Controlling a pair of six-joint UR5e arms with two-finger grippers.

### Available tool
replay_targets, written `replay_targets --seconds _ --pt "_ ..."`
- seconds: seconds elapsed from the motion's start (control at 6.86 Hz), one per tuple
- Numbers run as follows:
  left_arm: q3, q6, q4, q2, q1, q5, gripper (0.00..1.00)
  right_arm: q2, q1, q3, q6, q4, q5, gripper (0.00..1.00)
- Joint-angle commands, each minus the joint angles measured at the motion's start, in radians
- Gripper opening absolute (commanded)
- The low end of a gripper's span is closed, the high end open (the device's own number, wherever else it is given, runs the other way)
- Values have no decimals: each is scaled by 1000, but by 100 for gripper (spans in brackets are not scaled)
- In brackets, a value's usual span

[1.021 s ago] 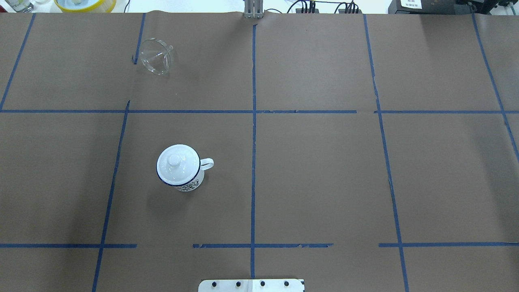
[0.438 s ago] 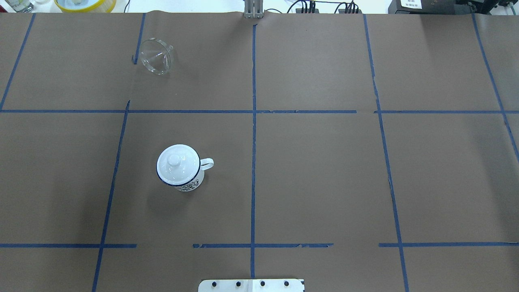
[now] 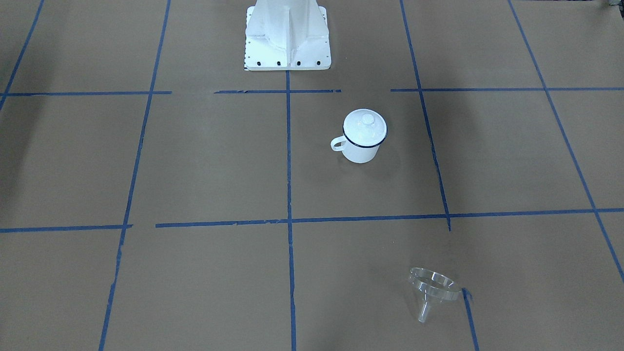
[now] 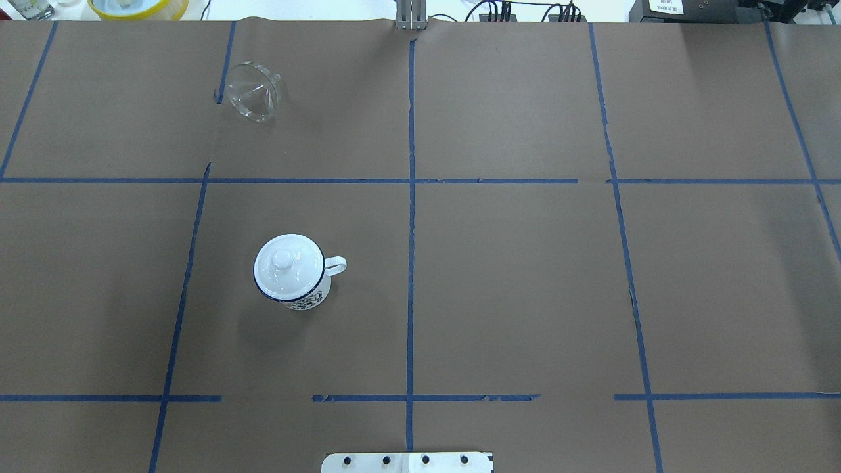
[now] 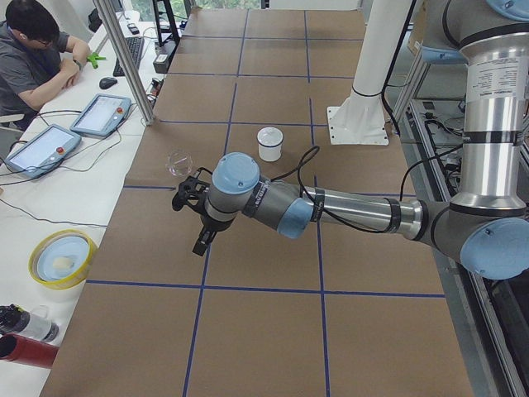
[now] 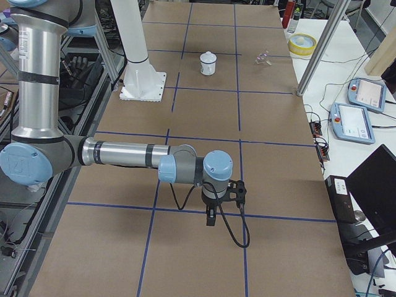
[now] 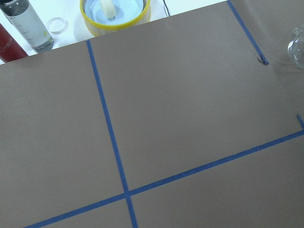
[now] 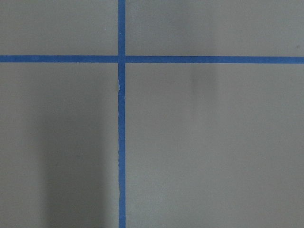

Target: Place funnel on cup

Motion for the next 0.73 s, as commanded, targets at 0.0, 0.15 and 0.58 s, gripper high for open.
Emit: replay_targets --seconds 0.0,0.15,0.58 --pt "-6 -239 -4 -100 191 88 100 0 0 1 0 0 0 100" --pt "-35 -297 37 -118 251 99 100 0 0 1 0 0 0 100" --pt "-240 -658 278 -251 477 222 100 0 0 1 0 0 0 100"
